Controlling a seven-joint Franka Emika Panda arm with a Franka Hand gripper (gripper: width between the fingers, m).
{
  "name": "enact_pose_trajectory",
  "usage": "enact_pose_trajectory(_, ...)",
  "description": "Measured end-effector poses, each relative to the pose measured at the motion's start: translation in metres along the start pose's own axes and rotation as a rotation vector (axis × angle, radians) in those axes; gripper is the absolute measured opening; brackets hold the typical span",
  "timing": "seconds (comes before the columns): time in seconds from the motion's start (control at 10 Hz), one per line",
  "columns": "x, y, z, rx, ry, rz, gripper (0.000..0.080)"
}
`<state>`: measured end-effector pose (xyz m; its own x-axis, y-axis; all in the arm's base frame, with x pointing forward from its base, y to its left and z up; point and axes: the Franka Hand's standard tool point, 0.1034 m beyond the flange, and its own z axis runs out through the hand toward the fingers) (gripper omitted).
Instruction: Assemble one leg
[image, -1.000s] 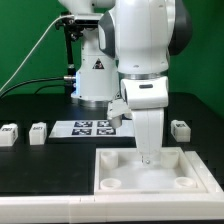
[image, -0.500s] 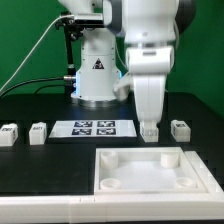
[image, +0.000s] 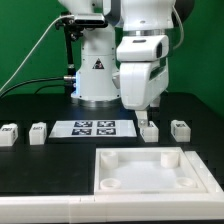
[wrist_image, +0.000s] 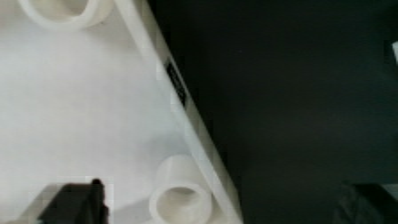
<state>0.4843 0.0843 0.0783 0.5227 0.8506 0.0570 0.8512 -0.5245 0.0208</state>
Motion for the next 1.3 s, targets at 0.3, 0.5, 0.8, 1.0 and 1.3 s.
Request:
enact_pose_trajectory(0.3,-0.007,-0.02,0.012,0.012,0.019,0.483,0.0648)
enact_pose_trajectory(0.5,0.006,-0.048,0.019,0.03,0.025,0.805,0.0648)
enact_pose_trajectory(0.8,0.036,-0.082,0.024,0.053,0.019,0.909,0.0648)
enact_pose_trajectory(1.0,0.047,-0.096,0.026,0.061,0.005,0.881,0.0648)
enact_pose_trajectory(1.3,0.046,-0.094,0.026,0.064,-0.009,0.878,0.0648)
